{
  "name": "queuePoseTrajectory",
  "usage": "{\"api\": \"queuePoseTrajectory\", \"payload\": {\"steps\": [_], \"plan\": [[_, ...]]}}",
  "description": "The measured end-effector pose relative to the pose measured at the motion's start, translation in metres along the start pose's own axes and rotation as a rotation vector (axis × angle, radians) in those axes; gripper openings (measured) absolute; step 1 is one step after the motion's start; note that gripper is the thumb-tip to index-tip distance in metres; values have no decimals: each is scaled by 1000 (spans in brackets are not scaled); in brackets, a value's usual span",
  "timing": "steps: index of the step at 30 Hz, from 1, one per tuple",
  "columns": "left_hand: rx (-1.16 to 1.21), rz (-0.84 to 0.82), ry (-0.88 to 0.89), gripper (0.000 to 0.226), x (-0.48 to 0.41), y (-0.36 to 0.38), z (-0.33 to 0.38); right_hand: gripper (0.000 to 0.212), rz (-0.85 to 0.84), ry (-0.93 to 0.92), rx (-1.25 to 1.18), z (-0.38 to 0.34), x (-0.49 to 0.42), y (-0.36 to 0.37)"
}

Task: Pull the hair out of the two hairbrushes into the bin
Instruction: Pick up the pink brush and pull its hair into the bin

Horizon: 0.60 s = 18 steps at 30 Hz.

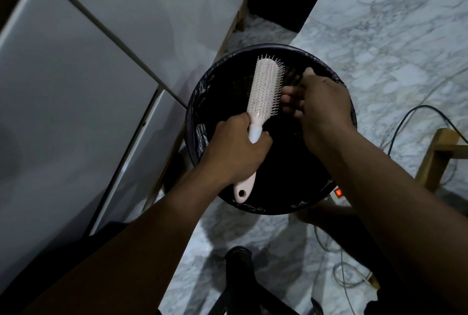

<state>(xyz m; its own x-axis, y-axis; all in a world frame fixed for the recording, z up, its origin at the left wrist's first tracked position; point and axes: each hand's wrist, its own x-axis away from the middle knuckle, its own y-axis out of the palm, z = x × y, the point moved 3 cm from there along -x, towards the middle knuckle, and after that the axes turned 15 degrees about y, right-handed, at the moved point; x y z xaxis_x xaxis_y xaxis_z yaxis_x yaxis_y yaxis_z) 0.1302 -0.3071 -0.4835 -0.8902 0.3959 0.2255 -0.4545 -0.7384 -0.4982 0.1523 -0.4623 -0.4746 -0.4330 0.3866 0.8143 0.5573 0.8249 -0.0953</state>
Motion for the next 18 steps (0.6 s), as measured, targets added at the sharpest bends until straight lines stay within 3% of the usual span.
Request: {"api": "queuePoseTrajectory", "payload": {"steps": [2, 6, 11, 15, 18], "plan": [[-1, -9, 8, 25, 0, 0, 1, 37, -30, -60, 100, 1, 0, 0], [8, -62, 19, 26, 0, 1, 4, 62, -74, -405, 390, -1, 10, 6], [54, -121, 54, 22, 1, 0, 4, 40, 76, -477, 366, -7, 4, -2], [46, -132, 106, 32, 1, 1, 5, 21, 126, -498, 300, -11, 0, -10], [61, -134, 101, 34, 2, 1, 4, 18, 122, -475, 233, -13, 0, -12]]}}
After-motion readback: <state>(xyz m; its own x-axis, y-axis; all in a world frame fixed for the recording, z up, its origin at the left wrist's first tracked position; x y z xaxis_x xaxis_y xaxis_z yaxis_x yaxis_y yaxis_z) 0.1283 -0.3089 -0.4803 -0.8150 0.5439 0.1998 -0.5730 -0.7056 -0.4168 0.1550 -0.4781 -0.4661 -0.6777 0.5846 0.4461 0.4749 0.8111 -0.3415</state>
